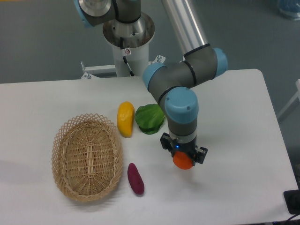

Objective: Pick up the orange from the table
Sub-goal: 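Lift the grasped orange up off the table, then hold the orange raised above the table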

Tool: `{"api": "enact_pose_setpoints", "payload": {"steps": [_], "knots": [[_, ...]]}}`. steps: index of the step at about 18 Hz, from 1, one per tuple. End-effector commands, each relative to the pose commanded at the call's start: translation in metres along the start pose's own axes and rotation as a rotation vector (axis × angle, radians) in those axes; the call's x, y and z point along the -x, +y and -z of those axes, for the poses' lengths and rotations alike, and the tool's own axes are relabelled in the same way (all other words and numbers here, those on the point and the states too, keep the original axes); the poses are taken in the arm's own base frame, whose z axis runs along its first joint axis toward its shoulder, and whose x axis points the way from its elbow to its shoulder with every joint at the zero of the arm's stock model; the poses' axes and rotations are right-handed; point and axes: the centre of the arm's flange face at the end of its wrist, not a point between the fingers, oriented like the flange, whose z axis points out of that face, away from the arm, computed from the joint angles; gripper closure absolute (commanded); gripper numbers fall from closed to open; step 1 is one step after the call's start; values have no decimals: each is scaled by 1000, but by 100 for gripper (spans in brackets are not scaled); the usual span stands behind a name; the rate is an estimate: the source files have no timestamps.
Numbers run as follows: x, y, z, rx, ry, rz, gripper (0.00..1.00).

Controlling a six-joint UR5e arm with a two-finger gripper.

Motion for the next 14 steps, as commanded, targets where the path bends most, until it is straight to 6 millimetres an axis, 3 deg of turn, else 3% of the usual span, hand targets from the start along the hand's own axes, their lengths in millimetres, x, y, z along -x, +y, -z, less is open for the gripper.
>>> {"api": "enact_pose_setpoints", "payload": {"steps": [5,14], "knots": [[17,15,7,2,-6,19,35],[34,16,16,-11,-23,-61,36]]}}
